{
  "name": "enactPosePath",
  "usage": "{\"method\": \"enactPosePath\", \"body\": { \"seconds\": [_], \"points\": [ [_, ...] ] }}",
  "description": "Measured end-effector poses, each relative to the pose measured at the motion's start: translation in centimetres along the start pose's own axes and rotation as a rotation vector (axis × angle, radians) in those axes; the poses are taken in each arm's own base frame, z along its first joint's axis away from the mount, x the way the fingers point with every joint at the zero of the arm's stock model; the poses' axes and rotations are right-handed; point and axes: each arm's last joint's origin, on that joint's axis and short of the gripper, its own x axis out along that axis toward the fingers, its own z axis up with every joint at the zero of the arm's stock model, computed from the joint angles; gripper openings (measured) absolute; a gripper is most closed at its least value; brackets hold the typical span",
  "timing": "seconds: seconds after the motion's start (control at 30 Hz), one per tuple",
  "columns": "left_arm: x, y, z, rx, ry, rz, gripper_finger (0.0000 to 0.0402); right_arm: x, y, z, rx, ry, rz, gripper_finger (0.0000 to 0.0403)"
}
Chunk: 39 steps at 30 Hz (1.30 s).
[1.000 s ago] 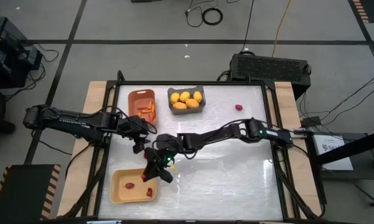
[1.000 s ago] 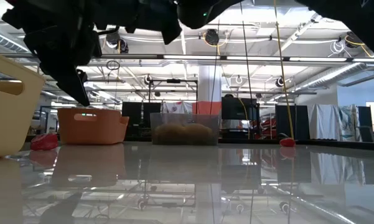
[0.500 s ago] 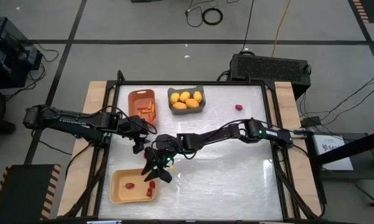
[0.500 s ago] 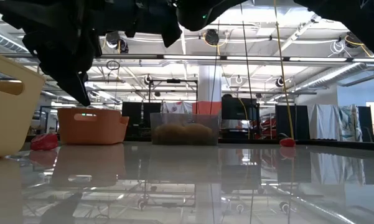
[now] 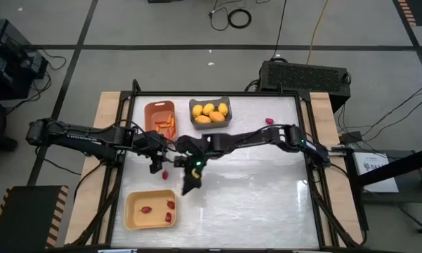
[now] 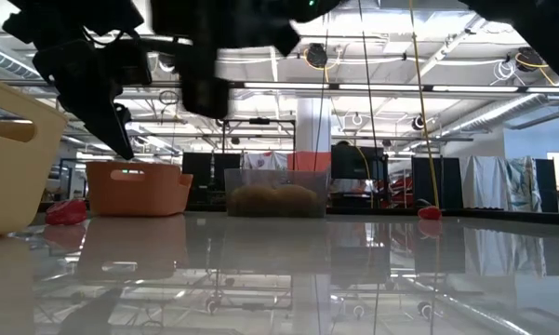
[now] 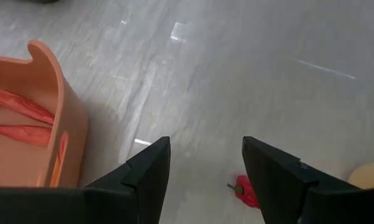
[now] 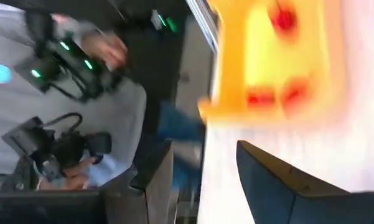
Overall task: Sort produce into baskets
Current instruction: Put the red chili pepper into the yellow bin
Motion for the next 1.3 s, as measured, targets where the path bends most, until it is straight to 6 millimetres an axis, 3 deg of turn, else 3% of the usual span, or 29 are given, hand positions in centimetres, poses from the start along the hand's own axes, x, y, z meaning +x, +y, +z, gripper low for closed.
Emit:
{"method": "enactPosePath", "body": {
  "seconds": [0.27,0.47,0.63,0.77,0.97,1.13,1.3],
  "points": [
    [0.0,-0.1,0.2,-0.001,-0.022,-0.006,0.0207,-6.1,0.8,-3.4,0.043,0.217,-0.366,0.0169],
    [0.0,-0.2,0.6,-0.027,-0.062,-0.017,0.0207,-12.2,1.6,-5.0,0.011,0.35,-0.719,0.0169],
    [0.0,-0.1,0.7,-0.074,-0.08,0.009,0.0207,-18.3,0.6,-5.3,0.104,0.361,-0.936,0.0169],
    [0.0,0.0,0.7,-0.154,-0.083,0.016,0.0207,-23.3,-1.3,-6.4,0.223,0.311,-0.997,0.0169],
    [0.0,0.0,0.7,-0.286,-0.093,0.032,0.0207,-30.1,-5.4,-10.6,0.414,0.202,-1.113,0.0169],
    [-0.1,0.2,1.0,-0.353,-0.145,0.085,0.0207,-33.0,-9.2,-13.8,0.5,0.158,-1.119,0.0169],
    [-0.1,0.2,1.3,-0.428,-0.194,0.092,0.0207,-34.2,-12.3,-15.8,0.516,0.183,-1.109,0.0169]
  ]
}}
